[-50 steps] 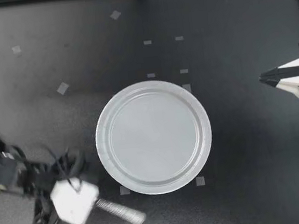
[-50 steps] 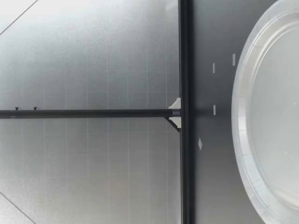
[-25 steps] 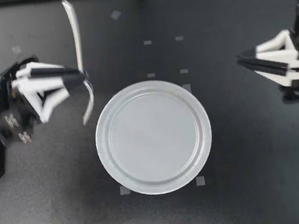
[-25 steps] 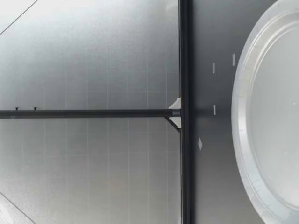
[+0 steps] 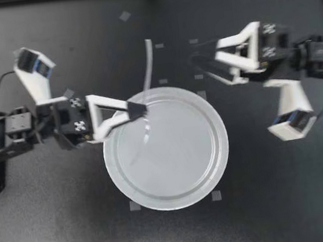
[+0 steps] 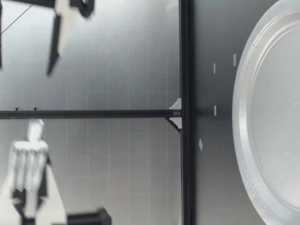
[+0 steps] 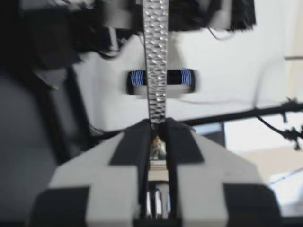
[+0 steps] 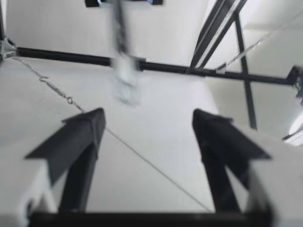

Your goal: Pick up the fork and place it on the plate.

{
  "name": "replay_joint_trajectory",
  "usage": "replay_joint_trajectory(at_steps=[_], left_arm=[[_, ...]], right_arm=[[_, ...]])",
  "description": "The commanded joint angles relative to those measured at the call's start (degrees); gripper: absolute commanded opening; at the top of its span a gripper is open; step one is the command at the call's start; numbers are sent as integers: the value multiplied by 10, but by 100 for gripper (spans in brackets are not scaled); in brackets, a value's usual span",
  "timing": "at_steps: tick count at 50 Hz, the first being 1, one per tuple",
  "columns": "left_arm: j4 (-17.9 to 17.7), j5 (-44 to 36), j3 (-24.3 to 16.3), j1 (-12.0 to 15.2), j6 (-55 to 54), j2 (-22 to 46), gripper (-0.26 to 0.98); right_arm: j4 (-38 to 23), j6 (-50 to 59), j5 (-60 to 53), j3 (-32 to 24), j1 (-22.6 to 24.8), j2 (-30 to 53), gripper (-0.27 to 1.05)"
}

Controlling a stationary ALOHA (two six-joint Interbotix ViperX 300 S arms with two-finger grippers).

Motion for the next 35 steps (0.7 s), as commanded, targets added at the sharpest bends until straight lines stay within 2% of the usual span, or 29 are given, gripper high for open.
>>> replay_joint_trajectory(at_steps=[1, 9, 19, 35], left_arm=[[13, -4, -22, 2, -16, 4, -2], [13, -20, -12, 2, -38, 8, -2], [13, -22, -10, 2, -39, 9, -2], [18, -17, -6, -2, -47, 14, -2]], right_arm=[[2, -5, -34, -29, 2, 31, 72], [2, -5, -50, -61, 4, 77, 72], [2, -6, -52, -69, 7, 91, 69], [-1, -10, -50, -68, 11, 93, 47]])
